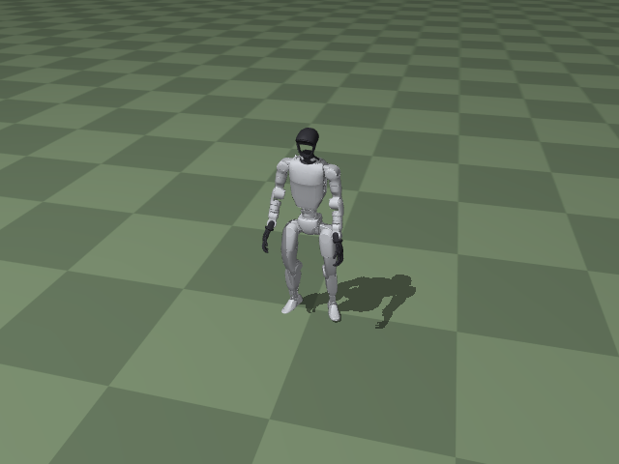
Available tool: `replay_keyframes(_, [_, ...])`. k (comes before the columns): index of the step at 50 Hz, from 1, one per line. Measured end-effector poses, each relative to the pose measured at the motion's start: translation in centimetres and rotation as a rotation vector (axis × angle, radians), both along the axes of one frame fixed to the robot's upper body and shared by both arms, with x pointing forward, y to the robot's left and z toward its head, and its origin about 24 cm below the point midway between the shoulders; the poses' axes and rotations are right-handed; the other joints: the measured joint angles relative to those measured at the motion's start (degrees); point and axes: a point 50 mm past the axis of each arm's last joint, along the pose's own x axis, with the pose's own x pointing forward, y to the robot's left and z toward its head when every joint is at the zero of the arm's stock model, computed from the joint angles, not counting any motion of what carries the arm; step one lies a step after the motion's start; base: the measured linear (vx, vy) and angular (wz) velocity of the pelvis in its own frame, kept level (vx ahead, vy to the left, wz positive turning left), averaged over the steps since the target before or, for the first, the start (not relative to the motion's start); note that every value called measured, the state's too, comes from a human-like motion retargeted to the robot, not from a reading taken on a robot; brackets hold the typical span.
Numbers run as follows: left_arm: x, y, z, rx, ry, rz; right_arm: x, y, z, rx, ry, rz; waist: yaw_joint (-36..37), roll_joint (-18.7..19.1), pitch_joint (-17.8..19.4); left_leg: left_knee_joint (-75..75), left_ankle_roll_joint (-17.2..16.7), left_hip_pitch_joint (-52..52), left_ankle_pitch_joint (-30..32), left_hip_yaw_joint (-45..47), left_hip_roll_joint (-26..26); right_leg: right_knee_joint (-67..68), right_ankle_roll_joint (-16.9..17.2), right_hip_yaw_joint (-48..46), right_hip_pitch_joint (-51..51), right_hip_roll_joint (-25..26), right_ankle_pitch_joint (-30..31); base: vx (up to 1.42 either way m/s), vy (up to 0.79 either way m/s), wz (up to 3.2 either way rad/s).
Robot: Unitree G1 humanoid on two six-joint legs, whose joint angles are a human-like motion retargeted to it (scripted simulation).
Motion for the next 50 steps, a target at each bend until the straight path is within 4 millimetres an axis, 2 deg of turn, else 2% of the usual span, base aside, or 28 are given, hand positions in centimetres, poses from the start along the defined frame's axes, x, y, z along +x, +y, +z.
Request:
replay_keyframes(8, [-1.5, 0.8, -0.3, 0.007, 0.024, 0.038, 0.7, 0.5, 0.3, -0.01, -0.03, 0.045, -1.8, -0.5, 0.1, 0.3, -0.5, -0.1, -0.1, 0.0, 0.4, -0.2, -0.6, -0.3, 0.2, 0.2, 0.1, 0.0, 0.0, 0.0])
replay_keyframes(15, [-1.8, 0.3, -0.6, 0.003, 0.058, 0.002, 1.8, 0.5, 0.8, -0.011, -0.057, 0.036, -3.0, -0.4, -0.3, 0.3, -0.2, -0.2, -0.1, 0.4, 0.2, -0.2, -0.4, 0.0, -0.2, 0.1, 0.3, 0.0, 0.0, 0.0])
replay_keyframes(21, [0.3, -0.8, 0.0, -0.007, -0.01, -0.062, 2.0, 0.1, 0.9, -0.001, -0.066, 0.005, -1.6, 0.5, -0.3, 0.1, 0.3, -0.1, -0.1, 1.0, -0.2, 0.0, 0.2, 0.7, -0.6, -0.1, 0.4, 0.0, 0.0, 0.0])
replay_keyframes(27, [3.0, -1.9, 1.2, -0.016, -0.108, -0.112, 1.1, -0.3, 0.5, 0.007, -0.031, -0.01, 0.3, 1.3, 0.0, 0.1, 0.4, -0.2, 0.1, 0.6, -0.5, 0.2, 0.4, 0.5, -0.6, -0.5, 0.3, 0.0, 0.0, 0.0])
replay_keyframes(33, [5.3, -2.4, 2.2, 0.001, -0.151, -0.166, 0.0, 0.0, -0.1, 0.005, 0.013, 0.009, 1.1, 0.6, 0.7, 0.2, 0.2, -0.7, 0.4, -0.8, -0.6, 0.2, -0.2, -0.8, -0.2, -0.8, 0.1, -0.01, 0.0, 0.18])
replay_keyframes(37, [6.0, -2.3, 2.6, 0.016, -0.16, -0.192, -0.2, 0.2, -0.2, -0.004, 0.026, 0.038, 0.8, -0.3, 1.3, 0.3, -0.2, -0.9, 0.6, -1.7, -0.5, 0.1, -0.7, -1.7, 0.2, -0.8, 0.0, -0.01, 0.0, 0.15])
replay_keyframes(43, [5.1, -1.6, 2.3, 0.03, -0.143, -0.185, 0.6, 0.3, 0.2, -0.025, -0.004, 0.079, -0.9, -1.2, 1.8, 0.5, -0.8, -1.0, 0.6, -1.7, -0.2, -0.1, -1.0, -2.0, 0.4, -0.5, 0.2, 0.0, 0.0, 0.0])
replay_keyframes(50, [1.6, -0.7, 0.6, 0.04, -0.026, -0.145, 2.6, 0.4, 1.2, -0.028, -0.083, 0.074, -3.1, -1.1, 1.4, 0.4, -0.5, -0.4, 0.3, -0.3, 0.0, -0.2, -0.7, -0.8, 0.2, -0.2, 0.5, 0.0, 0.0, -0.12])
